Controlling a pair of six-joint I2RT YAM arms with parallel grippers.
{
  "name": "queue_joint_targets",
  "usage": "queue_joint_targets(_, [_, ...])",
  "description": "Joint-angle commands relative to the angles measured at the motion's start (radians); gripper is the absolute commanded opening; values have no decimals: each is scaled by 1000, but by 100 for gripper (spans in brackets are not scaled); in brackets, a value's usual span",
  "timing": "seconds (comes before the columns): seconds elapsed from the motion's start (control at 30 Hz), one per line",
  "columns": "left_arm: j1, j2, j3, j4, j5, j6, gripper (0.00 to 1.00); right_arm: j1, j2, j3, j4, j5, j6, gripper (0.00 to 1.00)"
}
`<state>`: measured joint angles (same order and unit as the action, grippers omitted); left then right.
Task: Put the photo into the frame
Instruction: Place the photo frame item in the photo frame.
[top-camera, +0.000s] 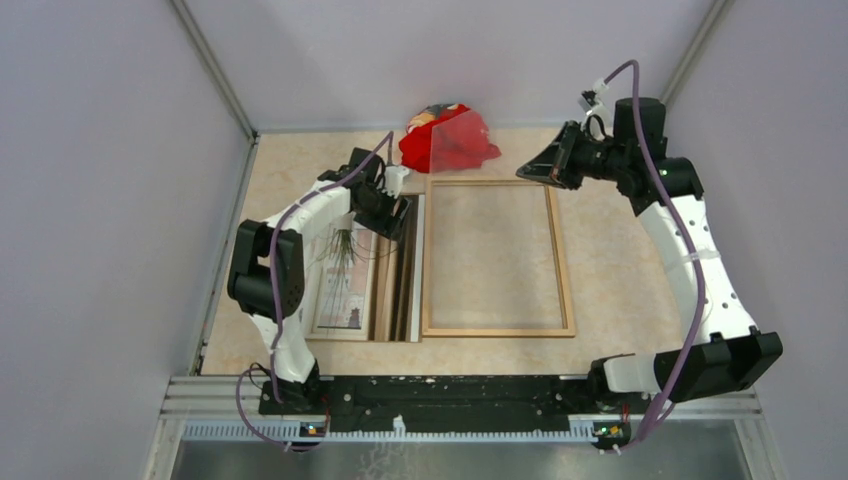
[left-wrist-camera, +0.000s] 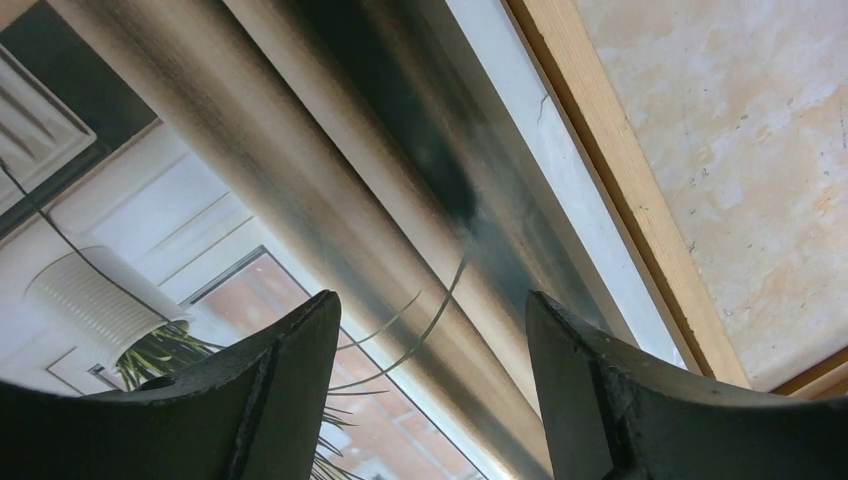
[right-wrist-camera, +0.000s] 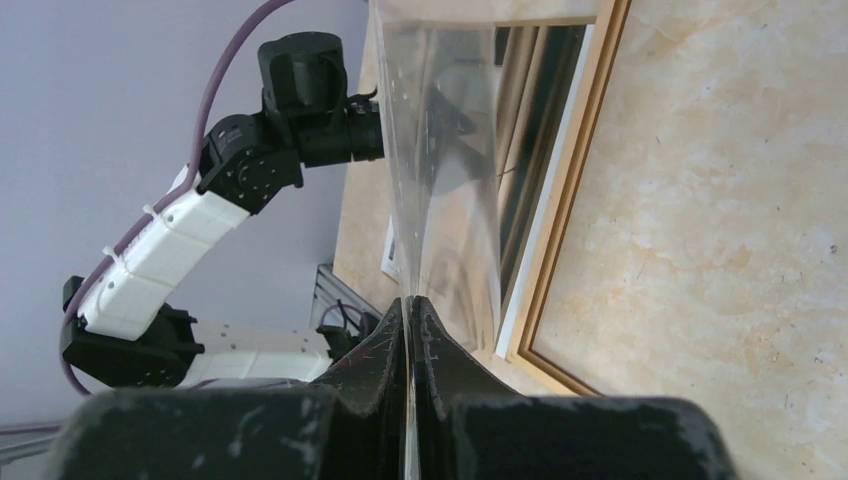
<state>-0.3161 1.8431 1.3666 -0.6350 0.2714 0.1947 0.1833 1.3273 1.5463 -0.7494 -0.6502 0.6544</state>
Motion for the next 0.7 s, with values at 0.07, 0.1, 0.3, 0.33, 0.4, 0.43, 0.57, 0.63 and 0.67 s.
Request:
queue_joint_targets(0.07, [-1,-58,-12,20,-33,-15,76,12,20,-101,51,-47,-31,0])
queue_joint_targets(0.1, [1,-60,-15,20,-39,-14,76,11,36,-114,52,-45,-45,0])
queue_joint_targets(0.3, [-1,-71,-26,18,-43,-5,78,-27,130,-172,67,-64,-111,0])
queue_joint_targets(0.33, [-1,-73,-27,16,-40,-3,78,-38,143,-180,81,-75,-112,0])
queue_joint_targets(0.4, [-1,-76,-31,16,-30,3,79,-55,164,-204,108,-83,-119,0])
queue_joint_targets(0.43, [-1,-78,-34,16,-24,6,80,-60,179,-205,105,-77,-130,0])
queue_joint_targets(0.57, [-20,-75,-48,29,-23,18,80,-68,222,-218,79,-40,-181,0])
queue_joint_targets(0.63, [-33,-69,-58,47,-42,24,80,-72,234,-239,76,-12,-196,0])
queue_joint_targets(0.67, [-40,-63,-61,51,-44,28,79,-75,239,-255,77,-9,-203,0])
